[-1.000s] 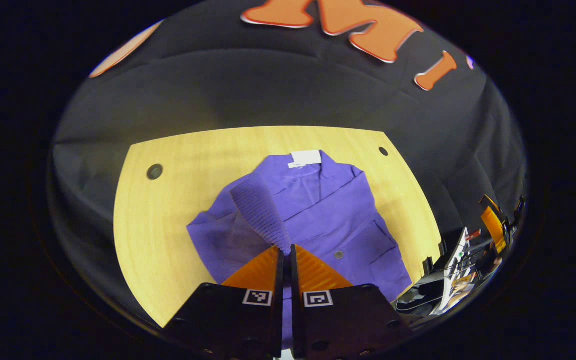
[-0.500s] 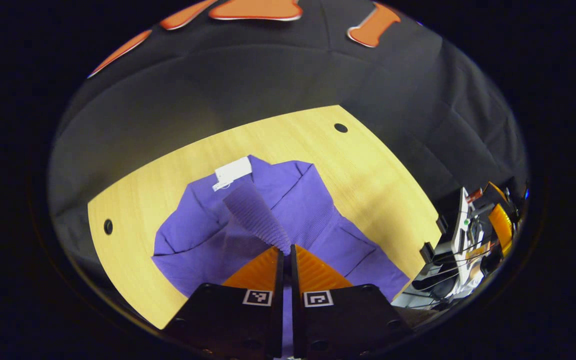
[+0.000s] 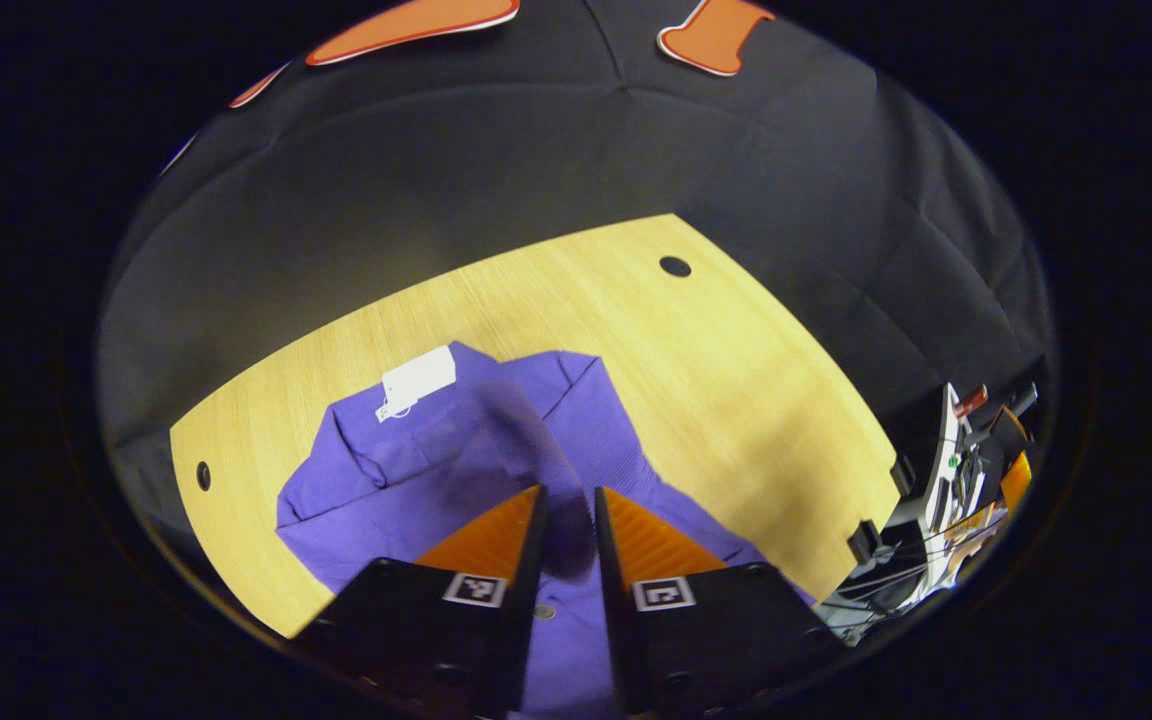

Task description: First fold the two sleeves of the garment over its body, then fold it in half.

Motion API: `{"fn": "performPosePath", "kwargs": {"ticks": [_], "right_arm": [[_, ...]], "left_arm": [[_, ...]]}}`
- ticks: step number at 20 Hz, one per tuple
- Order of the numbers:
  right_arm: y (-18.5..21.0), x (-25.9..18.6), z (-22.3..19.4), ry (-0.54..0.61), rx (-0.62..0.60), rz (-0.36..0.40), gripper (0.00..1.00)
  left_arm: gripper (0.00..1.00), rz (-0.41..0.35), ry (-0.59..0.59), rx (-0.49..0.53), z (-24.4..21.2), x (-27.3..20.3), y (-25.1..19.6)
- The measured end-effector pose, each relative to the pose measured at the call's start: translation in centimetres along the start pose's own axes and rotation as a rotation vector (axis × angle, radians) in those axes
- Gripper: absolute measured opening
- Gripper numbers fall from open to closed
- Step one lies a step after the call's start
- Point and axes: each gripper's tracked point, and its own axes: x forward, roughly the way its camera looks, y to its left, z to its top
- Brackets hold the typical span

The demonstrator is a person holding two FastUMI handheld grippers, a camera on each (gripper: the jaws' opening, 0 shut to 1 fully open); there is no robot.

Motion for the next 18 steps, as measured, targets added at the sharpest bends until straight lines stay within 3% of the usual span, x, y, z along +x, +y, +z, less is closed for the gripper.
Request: {"fn": "performPosePath", "kwargs": {"ticks": [2,3,5,7,10,15,18], "right_arm": [[0.0,0.4,-0.2,0.002,-0.043,-0.004,0.95],[0.1,0.3,-0.2,0.004,-0.064,-0.004,0.95],[0.6,0.5,-0.1,0.008,-0.097,0.006,0.95],[1.5,1.0,-0.1,0.005,-0.115,0.017,0.95],[2.5,1.9,0.1,-0.027,-0.162,0.020,0.95],[5.8,3.8,-0.9,-0.049,-0.132,0.056,0.95],[7.6,4.3,-0.4,-0.086,-0.172,0.075,0.95]], "left_arm": [[0.54,-0.024,-0.043,-0.038,0.2,-0.9,-0.7],[0.69,-0.032,-0.063,-0.054,0.1,-1.7,-0.7],[0.89,0.002,-0.116,-0.072,0.0,-3.5,0.4],[0.98,0.069,-0.193,-0.073,-0.2,-5.6,2.4],[0.99,0.181,-0.331,-0.103,-1.2,-10.3,4.6],[0.99,0.403,-0.607,-0.197,-4.3,-18.4,9.3],[0.98,0.491,-0.667,-0.269,-7.0,-22.8,11.2]]}}
